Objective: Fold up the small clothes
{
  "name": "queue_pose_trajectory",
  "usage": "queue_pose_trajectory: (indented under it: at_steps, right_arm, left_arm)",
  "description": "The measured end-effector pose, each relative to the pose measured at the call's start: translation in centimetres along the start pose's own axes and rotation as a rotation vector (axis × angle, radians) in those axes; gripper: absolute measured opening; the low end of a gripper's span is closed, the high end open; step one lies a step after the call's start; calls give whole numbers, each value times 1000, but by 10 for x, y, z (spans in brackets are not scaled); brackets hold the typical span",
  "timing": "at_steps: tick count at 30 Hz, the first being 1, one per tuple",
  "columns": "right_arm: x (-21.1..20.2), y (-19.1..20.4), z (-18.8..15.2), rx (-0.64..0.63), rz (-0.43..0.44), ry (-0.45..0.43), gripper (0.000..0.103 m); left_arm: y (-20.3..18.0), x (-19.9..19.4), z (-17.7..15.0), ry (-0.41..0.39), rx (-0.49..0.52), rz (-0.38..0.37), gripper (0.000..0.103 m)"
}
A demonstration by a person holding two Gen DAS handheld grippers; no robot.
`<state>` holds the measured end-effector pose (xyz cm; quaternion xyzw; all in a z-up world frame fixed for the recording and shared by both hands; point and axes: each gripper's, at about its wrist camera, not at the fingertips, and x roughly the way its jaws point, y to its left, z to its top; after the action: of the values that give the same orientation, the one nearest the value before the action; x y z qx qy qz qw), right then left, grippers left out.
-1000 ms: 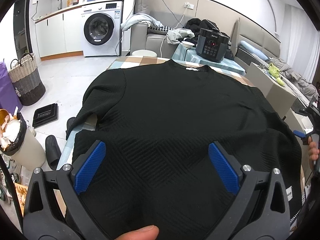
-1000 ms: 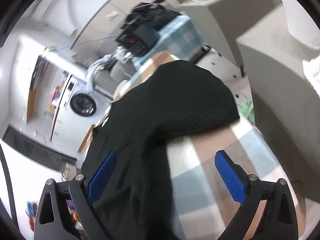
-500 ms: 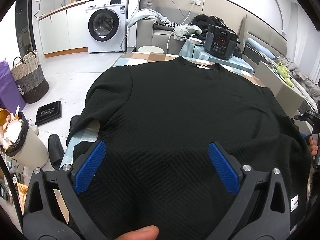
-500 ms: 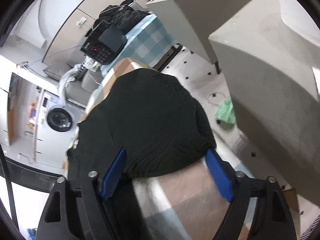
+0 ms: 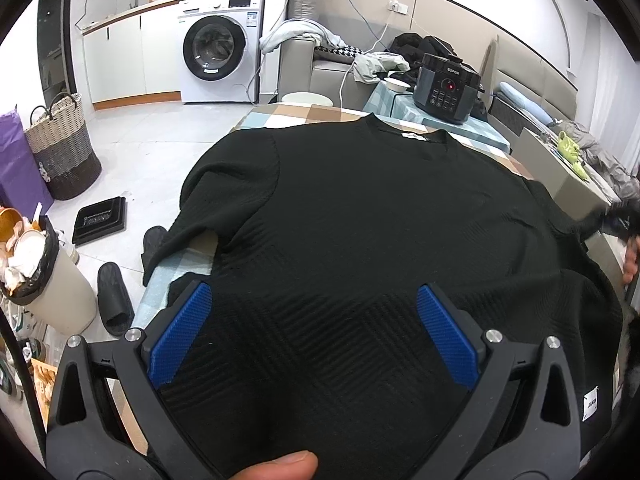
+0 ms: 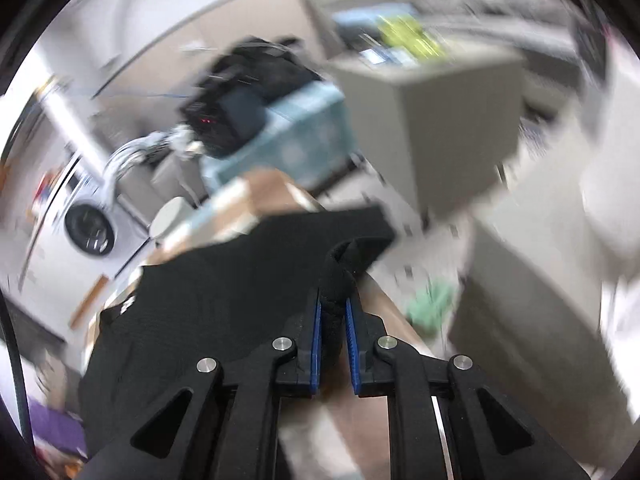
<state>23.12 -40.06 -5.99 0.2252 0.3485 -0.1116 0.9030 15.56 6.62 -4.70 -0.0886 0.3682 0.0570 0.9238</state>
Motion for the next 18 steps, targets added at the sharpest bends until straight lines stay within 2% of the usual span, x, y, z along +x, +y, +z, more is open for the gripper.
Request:
queue_pose_trajectory:
  at_steps: [2,4,5,8,10,12,13,16,18]
  right_arm:
    - [-9,35,7,-94,104,-33,11]
    - [-10,88,4,-261,242,4,11]
    - [-9,107,-1,-316,276,22,11]
    - [5,164,-33,-509,373,181,11]
    - [21,176,-53,-537,373,275,14]
    - [35,175,-66,-538,338,361,29]
    - [39,171,-72,-523,337,387,29]
    - [41,159,-76,-466,328,392,32]
    - [42,152,-76,-426,335,378,44]
  left_arm:
    - [5,-3,0,-6,-10,6,102]
    - [10,-6,-2,-13,-19,11,102]
    - [11,-7,-3,-14,-23,15,102]
    - [20,-10,-6,-15,-41,32,102]
    - [29,-13,-7,-20,-59,41,102]
    - [39,-15,-7,-22,-81,58,102]
    - [45,-14,-7,-22,-94,62,102]
    - [64,-14,-6,-22,-138,80,102]
    - [78,-12,-4,-27,-176,92,102]
